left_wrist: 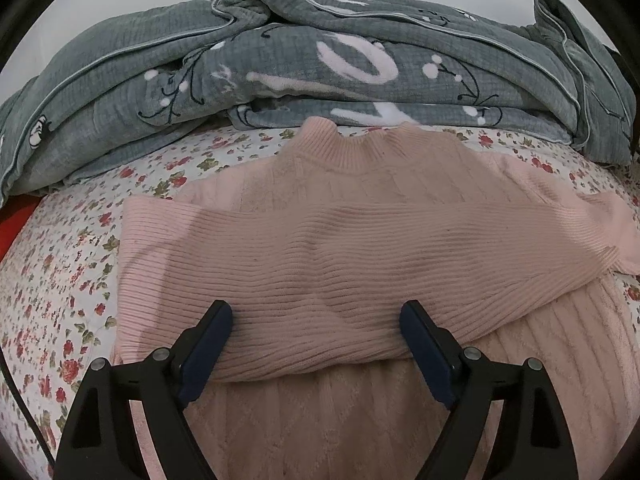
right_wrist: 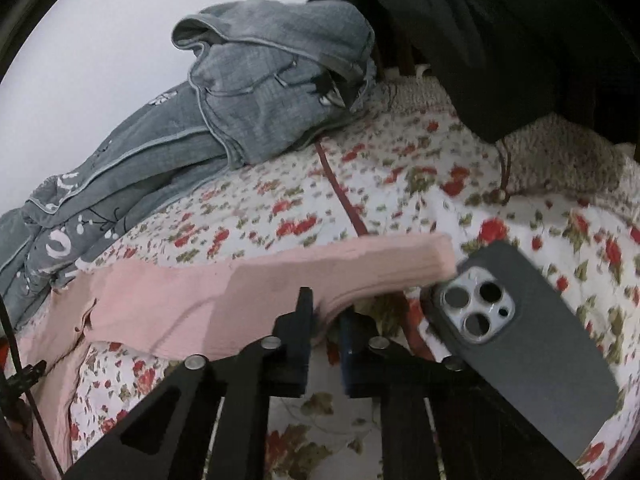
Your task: Fold small clothes
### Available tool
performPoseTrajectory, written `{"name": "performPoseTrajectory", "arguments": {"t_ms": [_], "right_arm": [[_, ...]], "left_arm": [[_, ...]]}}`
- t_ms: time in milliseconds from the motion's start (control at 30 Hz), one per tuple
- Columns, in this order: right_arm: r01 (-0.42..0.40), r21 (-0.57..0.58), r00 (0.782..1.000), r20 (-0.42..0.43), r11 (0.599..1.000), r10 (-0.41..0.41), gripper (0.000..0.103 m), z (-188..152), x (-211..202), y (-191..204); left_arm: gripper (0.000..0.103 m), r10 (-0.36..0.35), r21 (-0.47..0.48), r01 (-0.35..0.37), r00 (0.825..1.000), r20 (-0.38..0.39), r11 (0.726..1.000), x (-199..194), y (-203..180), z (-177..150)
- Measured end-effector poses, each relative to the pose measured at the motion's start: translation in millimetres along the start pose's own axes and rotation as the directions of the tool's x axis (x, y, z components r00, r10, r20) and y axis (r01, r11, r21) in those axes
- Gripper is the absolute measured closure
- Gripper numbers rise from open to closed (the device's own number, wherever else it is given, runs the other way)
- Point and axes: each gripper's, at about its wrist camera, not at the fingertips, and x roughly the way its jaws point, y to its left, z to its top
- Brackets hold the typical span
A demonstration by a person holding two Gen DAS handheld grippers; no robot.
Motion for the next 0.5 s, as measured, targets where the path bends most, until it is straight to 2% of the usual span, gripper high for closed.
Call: {"name": "performPoseTrajectory", "arguments": {"t_ms": [133, 267, 433, 500], "right_arm": [[0.032, -0.054, 0.998, 0.048, 0.998, -0.030, 0.097, 10.4, -10.8, 15.5], [0.036, -0.107, 0.993, 0.114, 0.994, -0.024, 0.097, 29.6, -31.7, 48.1], [0.033, -0.221, 0.973, 0.230, 0.975, 0.020, 0.097, 60.2, -60.6, 122.6], [0.003, -0.264, 0.967, 0.245, 0.964, 0.064, 0.097, 69.4, -70.2, 159.9]], "left_arm": [[0.017, -0.003, -0.002, 0.003, 1.000, 0.002, 1.000, -0.1, 0.5, -0.5], [0.017, -0.054, -0.033, 0.054, 0.999, 0.000, 0.998, -4.3, 8.5, 1.7], [0.017, -0.119, -0.125, 0.122, 0.992, 0.034, 0.985, -30.5, 39.2, 1.5], [0.017, -0.102, -0.127, 0.109, 0.993, 0.054, 0.986, -45.9, 58.0, -3.2]]}}
